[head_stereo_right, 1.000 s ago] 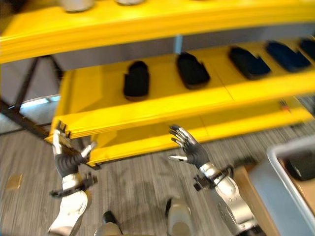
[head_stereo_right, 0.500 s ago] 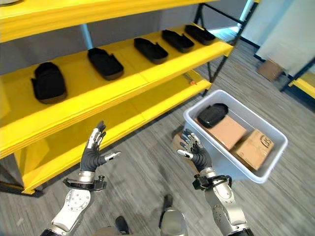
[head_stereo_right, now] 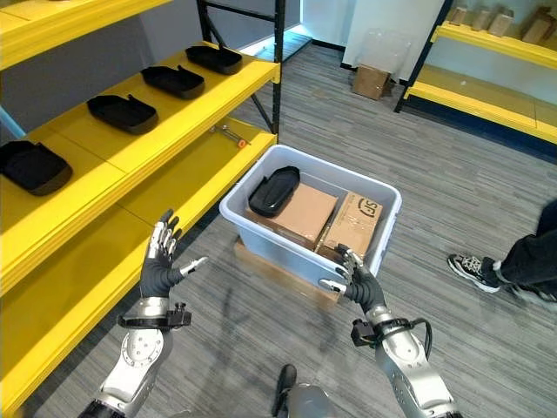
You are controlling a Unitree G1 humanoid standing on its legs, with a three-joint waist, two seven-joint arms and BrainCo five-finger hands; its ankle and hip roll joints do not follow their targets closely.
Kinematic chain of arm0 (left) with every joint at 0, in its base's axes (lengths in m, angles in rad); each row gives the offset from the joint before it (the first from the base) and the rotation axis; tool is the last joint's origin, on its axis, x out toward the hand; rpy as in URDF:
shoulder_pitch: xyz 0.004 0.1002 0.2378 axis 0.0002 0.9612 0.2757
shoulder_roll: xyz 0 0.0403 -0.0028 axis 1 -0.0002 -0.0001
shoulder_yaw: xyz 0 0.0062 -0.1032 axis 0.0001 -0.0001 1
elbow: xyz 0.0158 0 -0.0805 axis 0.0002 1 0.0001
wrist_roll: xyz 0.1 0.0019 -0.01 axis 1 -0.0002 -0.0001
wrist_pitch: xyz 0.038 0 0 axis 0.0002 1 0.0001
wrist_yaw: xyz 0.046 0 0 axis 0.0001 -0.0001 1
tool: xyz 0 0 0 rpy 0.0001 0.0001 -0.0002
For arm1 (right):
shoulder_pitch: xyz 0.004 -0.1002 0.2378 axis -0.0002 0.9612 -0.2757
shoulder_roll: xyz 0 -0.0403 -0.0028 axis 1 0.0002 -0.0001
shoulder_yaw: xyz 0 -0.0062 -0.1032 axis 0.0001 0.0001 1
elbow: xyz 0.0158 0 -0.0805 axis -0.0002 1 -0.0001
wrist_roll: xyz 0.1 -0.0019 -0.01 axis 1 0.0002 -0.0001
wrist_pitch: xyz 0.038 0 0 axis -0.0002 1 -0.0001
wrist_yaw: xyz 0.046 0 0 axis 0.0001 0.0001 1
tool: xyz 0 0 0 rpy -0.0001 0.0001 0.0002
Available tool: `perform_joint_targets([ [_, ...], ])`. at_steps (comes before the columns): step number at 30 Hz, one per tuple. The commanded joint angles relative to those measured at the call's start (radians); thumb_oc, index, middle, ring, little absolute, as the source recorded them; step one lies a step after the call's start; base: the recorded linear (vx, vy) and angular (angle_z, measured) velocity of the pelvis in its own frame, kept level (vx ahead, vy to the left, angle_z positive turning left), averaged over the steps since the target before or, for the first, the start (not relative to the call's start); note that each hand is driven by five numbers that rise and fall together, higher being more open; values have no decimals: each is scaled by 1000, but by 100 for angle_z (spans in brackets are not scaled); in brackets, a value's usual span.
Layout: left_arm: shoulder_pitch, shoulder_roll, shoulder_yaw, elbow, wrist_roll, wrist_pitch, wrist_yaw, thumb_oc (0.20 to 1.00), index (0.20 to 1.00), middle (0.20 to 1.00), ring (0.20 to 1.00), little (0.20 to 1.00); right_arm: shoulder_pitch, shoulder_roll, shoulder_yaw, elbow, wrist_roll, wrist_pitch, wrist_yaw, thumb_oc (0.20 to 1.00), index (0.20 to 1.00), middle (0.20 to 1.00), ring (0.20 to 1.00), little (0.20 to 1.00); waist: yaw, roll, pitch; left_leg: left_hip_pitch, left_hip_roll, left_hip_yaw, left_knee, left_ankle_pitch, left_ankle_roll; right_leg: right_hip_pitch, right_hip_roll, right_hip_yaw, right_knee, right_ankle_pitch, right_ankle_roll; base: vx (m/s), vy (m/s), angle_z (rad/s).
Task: Move parts from the plastic box to the shelf.
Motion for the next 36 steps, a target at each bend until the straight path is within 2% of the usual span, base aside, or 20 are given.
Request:
perform_joint_targets([
  [1,-13,35,20,-42,12,-50,21,1000,1000,1000,1000,1000,-34,-6,-38,-53,13,-78,33,1000,1000,1000,1000,1000,-22,-41,-5,-47,-73,58,14,-86,30,92,-18,79,-52,16,67,250,-321,-39],
  [2,-20,33,23,-35,20,-46,30,1000,1000,1000,1000,1000,-33,-9,-39,-62,28,-80,50,1000,1000,1000,1000,1000,-23,-44,-7,-64,-82,28,77,-85,32,98,-11,95,-63,19,59,207,-211,-42],
  [3,-19,29,27,-36,36,-40,56,1000,1000,1000,1000,1000,-34,-5,-35,-66,35,-80,72,1000,1000,1000,1000,1000,-17,-44,-6,-88,-123,-30,117,-111,49,98,-7,121,-64,23,59,205,-107,-25],
  [4,-11,31,34,-40,53,-32,84,1000,1000,1000,1000,1000,-35,4,-27,-65,35,-83,90,1000,1000,1000,1000,1000,-8,-43,-3,-109,-180,-80,128,-154,78,96,-5,153,-60,27,63,145,-26,-37],
  [5,-2,33,48,-50,59,-19,99,1000,1000,1000,1000,1000,-38,16,-19,-62,32,-90,98,1000,1000,1000,1000,1000,4,-46,1,-126,-233,-102,103,-163,114,87,-6,177,-60,43,62,169,9,-63],
  [6,10,37,66,-58,58,-4,108,1000,1000,1000,1000,1000,-39,25,-13,-63,35,-86,115,1000,1000,1000,1000,1000,11,-45,5,-131,-258,-121,69,-169,124,91,1,202,-61,45,67,147,37,-105],
  [9,24,48,100,-58,101,2,126,1000,1000,1000,1000,1000,-24,42,4,-84,30,-82,127,1000,1000,1000,1000,1000,21,-42,10,-174,-256,-151,-51,-109,109,116,10,240,-77,36,70,233,135,-104],
  [10,23,48,105,-44,105,0,135,1000,1000,1000,1000,1000,-13,40,10,-94,32,-87,133,1000,1000,1000,1000,1000,26,-35,13,-189,-243,-168,-133,-63,93,138,10,241,-82,27,73,268,220,-38],
  [11,24,47,108,-38,98,2,138,1000,1000,1000,1000,1000,-9,39,16,-96,35,-89,133,1000,1000,1000,1000,1000,30,-30,11,-201,-232,-181,-165,-34,85,141,10,243,-81,24,72,348,304,-34],
  [12,28,50,121,-14,104,-1,156,1000,1000,1000,1000,1000,-2,39,28,-94,40,-86,133,1000,1000,1000,1000,1000,40,-24,19,-222,-208,-230,-200,17,70,163,5,256,-69,8,70,297,278,-40],
  [13,29,53,128,0,109,-10,160,1000,1000,1000,1000,1000,-2,37,35,-91,44,-93,127,1000,1000,1000,1000,1000,45,-20,20,-235,-198,-252,-205,31,68,166,3,266,-63,4,69,360,337,-75],
  [14,30,53,142,23,101,-17,172,1000,1000,1000,1000,1000,-14,37,52,-80,53,-101,136,1000,1000,1000,1000,1000,55,-16,27,-237,-199,-284,-206,14,73,177,-5,279,-43,-11,71,279,273,-107],
  [16,31,50,166,38,93,-8,168,1000,1000,1000,1000,1000,-22,48,62,-66,53,-107,117,1000,1000,1000,1000,1000,59,-13,24,-211,-207,-258,-200,-47,88,186,-31,258,-27,-22,87,251,292,-101],
  [18,25,52,174,43,73,10,164,1000,1000,1000,1000,1000,-25,56,59,-65,81,-99,112,1000,1000,1000,1000,1000,57,-12,20,-189,-213,-231,-194,-79,99,187,-50,236,-16,-26,99,214,259,-69],
  [21,15,49,170,51,76,54,161,1000,1000,1000,1000,1000,-9,95,50,-92,66,-90,95,1000,1000,1000,1000,1000,58,-15,3,-113,-258,-207,-232,-123,129,172,-82,206,3,-9,135,229,254,-26],
  [26,63,55,186,25,88,87,189,1000,1000,1000,1000,1000,-3,115,36,-124,66,-58,83,1000,1000,1000,1000,1000,81,-19,-4,-55,-306,-186,-270,-152,160,136,-122,173,8,31,173,115,214,-8],
  [30,105,66,200,14,96,72,190,1000,1000,1000,1000,1000,-19,144,48,-108,52,-57,74,1000,1000,1000,1000,1000,115,-26,2,-45,-315,-137,-277,-170,177,132,-147,107,8,54,198,-8,165,-35],
  [32,116,70,209,9,87,72,197,1000,1000,1000,1000,1000,-36,151,52,-90,33,-55,70,1000,1000,1000,1000,1000,141,-34,0,-43,-332,-108,-283,-182,192,135,-168,59,19,92,207,0,181,-24],
  [33,119,70,210,7,85,74,200,1000,1000,1000,1000,1000,-45,155,56,-83,31,-49,66,1000,1000,1000,1000,1000,150,-36,0,-30,-339,-107,-291,-200,191,140,-177,47,40,93,220,24,108,-23],
  [36,118,74,219,6,85,76,193,1000,1000,1000,1000,1000,-73,166,58,-50,53,-41,69,1000,1000,1000,1000,1000,169,-42,9,-22,-346,-79,-306,-209,205,122,-180,-2,101,108,224,6,77,-51],
])
